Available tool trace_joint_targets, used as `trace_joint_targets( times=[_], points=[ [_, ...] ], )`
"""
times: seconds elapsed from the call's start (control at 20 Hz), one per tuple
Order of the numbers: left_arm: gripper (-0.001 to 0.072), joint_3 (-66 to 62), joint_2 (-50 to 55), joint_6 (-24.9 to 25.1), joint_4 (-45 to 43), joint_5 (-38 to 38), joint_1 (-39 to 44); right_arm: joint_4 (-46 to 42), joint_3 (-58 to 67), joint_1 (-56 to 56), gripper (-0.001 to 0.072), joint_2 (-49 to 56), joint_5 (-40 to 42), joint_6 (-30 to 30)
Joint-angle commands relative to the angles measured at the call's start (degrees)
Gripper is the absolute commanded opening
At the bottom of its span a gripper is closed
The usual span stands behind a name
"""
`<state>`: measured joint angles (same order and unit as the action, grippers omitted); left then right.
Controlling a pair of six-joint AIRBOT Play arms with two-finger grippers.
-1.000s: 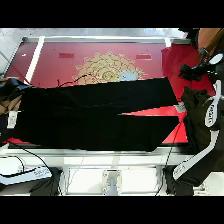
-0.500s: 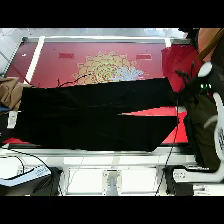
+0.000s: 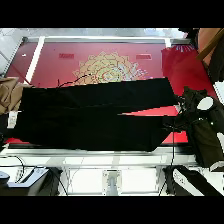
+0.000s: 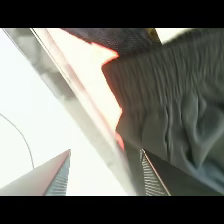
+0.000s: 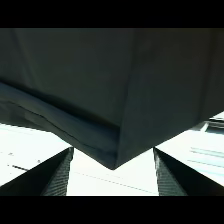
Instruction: Fold the clothes and pants, and hang the long-sleeved shirts on hangers.
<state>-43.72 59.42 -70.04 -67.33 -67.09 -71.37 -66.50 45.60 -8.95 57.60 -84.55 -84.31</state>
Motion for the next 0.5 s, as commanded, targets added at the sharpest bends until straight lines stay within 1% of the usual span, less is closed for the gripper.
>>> trace_joint_targets(
  times=[0.0, 0.05, 0.15, 0.2, 0.3, 0.45],
  points=[
    [0.0472, 3.5, 2.4, 9.2, 15.6, 8.1, -5.4, 2.0, -1.0, 0.1, 0.0573, -1.3, 0.7, -0.7],
    [0.0472, 3.5, 4.1, 11.7, 19.1, 8.2, -6.1, 2.3, -1.0, 0.1, 0.0572, -1.3, 1.1, -0.7],
    [0.0472, 3.5, 7.6, 13.2, 21.0, 7.5, -5.2, 2.3, -1.0, 0.1, 0.0572, -1.3, 3.1, -0.8],
    [0.0473, 3.5, 9.5, 13.9, 22.1, 7.5, -4.3, 2.6, -1.0, 0.1, 0.0572, -1.3, 3.9, -1.8],
    [0.0472, 3.5, 12.2, 14.0, 23.5, 7.3, -2.9, 4.7, -1.0, 0.1, 0.0572, -1.3, 4.2, -2.7],
    [0.0472, 3.5, 15.1, 14.0, 23.1, 6.2, -2.6, 6.8, -1.0, 0.1, 0.0572, -1.3, 4.4, -2.7]
  ],
)
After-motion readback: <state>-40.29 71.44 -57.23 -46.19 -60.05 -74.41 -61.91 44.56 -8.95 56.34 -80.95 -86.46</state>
